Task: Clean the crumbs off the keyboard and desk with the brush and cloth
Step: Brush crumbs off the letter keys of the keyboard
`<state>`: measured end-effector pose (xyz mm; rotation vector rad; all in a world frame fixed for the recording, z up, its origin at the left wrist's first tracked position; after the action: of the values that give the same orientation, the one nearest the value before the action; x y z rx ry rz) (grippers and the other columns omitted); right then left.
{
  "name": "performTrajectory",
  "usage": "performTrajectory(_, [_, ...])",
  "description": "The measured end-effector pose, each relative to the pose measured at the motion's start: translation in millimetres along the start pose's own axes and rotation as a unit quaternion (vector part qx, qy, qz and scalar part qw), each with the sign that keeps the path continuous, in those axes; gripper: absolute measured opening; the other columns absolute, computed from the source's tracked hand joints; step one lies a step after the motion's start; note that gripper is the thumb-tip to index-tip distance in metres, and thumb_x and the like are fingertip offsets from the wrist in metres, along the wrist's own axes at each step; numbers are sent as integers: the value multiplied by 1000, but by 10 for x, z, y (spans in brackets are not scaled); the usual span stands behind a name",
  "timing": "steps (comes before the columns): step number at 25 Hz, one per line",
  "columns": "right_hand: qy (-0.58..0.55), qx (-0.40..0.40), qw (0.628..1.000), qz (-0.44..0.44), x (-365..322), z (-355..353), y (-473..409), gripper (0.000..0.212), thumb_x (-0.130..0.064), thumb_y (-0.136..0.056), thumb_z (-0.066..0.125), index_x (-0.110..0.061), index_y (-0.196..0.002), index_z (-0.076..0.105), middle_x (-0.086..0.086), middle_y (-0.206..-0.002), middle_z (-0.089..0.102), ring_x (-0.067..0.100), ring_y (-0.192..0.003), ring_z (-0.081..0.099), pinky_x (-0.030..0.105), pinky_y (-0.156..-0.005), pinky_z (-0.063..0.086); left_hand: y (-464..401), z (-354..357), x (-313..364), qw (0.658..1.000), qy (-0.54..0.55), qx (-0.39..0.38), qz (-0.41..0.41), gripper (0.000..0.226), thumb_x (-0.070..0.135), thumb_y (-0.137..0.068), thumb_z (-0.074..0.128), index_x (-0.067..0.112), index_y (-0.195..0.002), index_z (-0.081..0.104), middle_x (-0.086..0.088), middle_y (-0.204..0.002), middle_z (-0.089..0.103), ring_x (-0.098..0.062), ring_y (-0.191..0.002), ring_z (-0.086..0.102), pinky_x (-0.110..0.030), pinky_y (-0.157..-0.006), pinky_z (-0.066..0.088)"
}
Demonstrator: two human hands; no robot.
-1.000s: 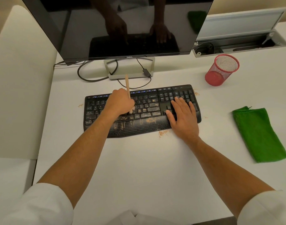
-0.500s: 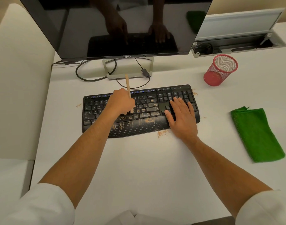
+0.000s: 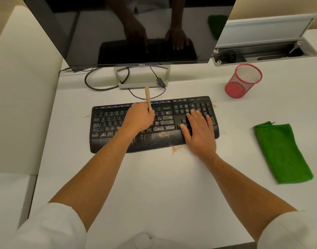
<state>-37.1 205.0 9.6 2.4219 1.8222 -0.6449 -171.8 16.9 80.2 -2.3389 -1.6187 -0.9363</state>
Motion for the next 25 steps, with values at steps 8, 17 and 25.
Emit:
performTrajectory(8, [2, -13, 1000, -1, -12, 1, 4, 63, -54, -103, 27, -14, -147, 47, 4, -155, 43, 19, -150, 27, 41, -126, 4, 44, -144, 147, 994, 44, 104, -1, 22, 27, -102, 48, 12, -93, 60, 7, -67, 54, -5, -55, 49, -10, -44, 35])
performTrajectory(17, [0, -22, 1000, -6, -12, -14, -1, 62, -52, -103, 29, -13, -147, 46, 5, -155, 43, 20, -150, 27, 42, -126, 3, -45, -12, 104, 990, 63, -72, -104, 19, 17, -95, 57, 0, -93, 65, -14, -80, 72, -31, -69, 72, -41, -71, 62])
performTrajectory(25, [1, -3, 1000, -12, 0, 12, 9, 60, -51, -104, 33, -11, -145, 49, 7, -153, 47, 22, -148, 31, 45, -125, 8, 2, 16, 168, 996, 2, 71, -52, 25, 24, -100, 50, 4, -99, 65, 0, -77, 60, -13, -63, 56, -28, -56, 44])
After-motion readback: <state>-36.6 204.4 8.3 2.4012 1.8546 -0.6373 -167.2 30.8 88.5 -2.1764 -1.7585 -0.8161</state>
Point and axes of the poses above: each hand's wrist, its own y-axis away from the middle knuckle, its own z-axis out of the palm, x = y × z, the point moved 4 cm from there along -y, towards the middle knuckle
